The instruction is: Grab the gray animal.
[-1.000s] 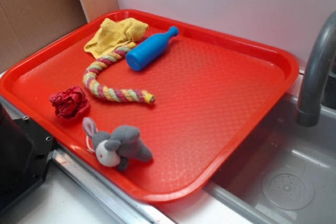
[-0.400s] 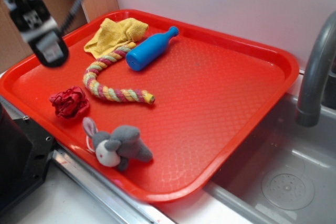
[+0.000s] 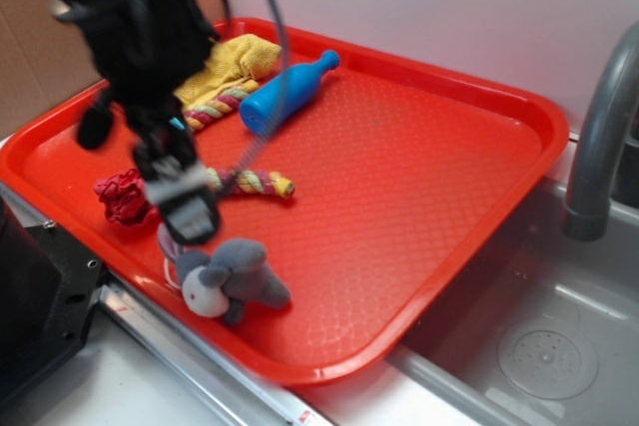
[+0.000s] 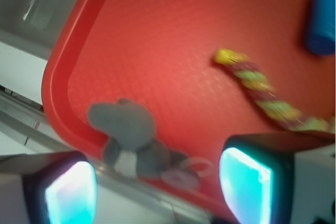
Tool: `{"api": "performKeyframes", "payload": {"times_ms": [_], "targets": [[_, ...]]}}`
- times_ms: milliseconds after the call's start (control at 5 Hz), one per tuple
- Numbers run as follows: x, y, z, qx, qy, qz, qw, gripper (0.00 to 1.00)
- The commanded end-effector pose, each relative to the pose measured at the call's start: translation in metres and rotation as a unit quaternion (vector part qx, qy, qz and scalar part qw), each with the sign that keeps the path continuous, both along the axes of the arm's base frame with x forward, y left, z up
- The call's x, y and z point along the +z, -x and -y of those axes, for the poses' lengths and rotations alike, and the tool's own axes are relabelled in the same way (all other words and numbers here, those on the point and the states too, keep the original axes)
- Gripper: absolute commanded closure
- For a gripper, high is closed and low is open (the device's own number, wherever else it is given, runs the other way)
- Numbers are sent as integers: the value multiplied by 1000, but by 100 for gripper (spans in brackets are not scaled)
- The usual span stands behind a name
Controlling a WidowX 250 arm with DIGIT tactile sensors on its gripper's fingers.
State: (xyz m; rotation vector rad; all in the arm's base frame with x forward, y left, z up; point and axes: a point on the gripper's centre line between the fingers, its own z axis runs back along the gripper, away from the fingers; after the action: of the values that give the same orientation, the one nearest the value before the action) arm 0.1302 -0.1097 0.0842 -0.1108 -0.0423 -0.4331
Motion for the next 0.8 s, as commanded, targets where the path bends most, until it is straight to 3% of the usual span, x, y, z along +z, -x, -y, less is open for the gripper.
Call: {"api": "performKeyframes", "payload": {"times_ms": [0, 200, 400, 600], "targets": [[-44, 0, 23, -56, -3, -16, 998, 0], [-54, 2, 27, -67, -4, -25, 997, 0], [-58, -1, 24, -56, -10, -23, 998, 100], [-52, -6, 19, -37, -12, -21, 999, 100]]}}
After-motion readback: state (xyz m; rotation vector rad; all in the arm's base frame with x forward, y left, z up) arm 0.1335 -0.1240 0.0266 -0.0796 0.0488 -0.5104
